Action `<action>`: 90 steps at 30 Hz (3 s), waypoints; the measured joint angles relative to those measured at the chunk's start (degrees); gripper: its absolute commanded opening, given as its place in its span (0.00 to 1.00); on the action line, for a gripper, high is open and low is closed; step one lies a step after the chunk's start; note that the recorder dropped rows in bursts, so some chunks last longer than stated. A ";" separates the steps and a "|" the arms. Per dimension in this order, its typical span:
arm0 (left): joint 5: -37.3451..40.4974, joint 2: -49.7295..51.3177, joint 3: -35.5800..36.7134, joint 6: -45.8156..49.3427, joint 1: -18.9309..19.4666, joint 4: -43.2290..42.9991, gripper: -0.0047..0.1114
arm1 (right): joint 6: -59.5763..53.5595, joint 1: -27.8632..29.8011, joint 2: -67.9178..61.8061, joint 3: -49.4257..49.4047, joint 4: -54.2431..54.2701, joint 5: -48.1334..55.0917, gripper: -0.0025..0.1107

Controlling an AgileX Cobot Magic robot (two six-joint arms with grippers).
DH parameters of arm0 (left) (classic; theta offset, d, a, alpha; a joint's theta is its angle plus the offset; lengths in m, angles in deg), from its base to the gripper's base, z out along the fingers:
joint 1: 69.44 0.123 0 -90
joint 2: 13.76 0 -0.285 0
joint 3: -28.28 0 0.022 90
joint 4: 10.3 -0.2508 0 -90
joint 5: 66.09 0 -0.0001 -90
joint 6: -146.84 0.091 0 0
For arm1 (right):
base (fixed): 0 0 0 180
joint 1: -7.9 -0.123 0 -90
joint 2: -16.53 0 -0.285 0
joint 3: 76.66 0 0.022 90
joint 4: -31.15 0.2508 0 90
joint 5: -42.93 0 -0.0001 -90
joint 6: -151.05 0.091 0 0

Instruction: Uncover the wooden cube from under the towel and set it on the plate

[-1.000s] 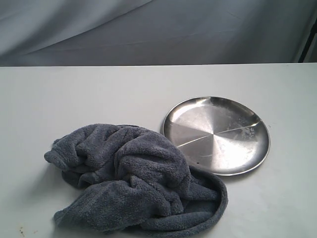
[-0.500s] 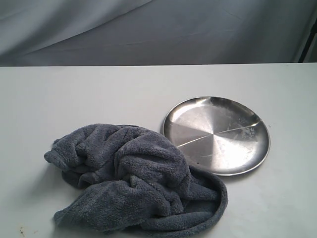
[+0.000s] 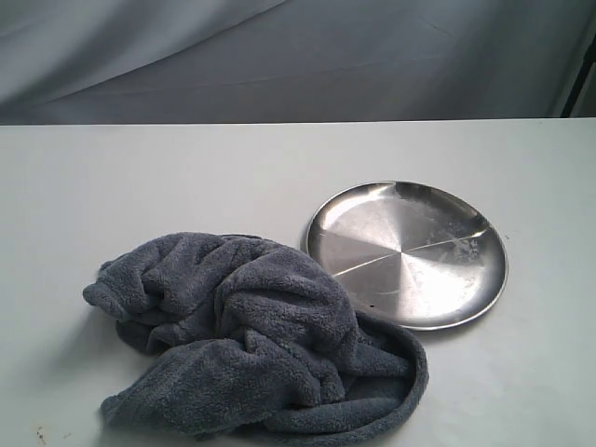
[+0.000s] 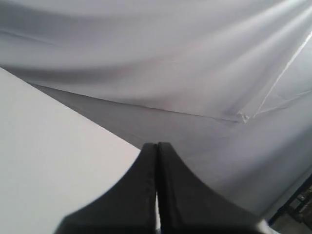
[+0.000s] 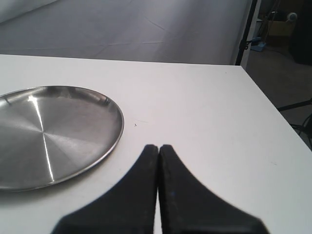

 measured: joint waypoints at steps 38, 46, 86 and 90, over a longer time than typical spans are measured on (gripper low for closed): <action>57.61 65.87 -55.75 4.97 -36.95 -40.82 0.04 | 0.00 0.00 0.00 0.00 0.00 0.00 0.02; 57.74 83.49 -71.23 -5.71 -49.16 -42.33 0.25 | 0.00 0.00 0.00 0.00 0.00 0.00 0.02; 55.07 120.38 -90.50 -2.09 -65.50 -42.28 0.57 | 0.00 0.00 0.00 0.00 0.00 0.00 0.02; 54.32 122.55 -90.50 -3.11 -65.50 -41.70 0.57 | 0.00 0.00 0.00 0.00 0.00 0.00 0.02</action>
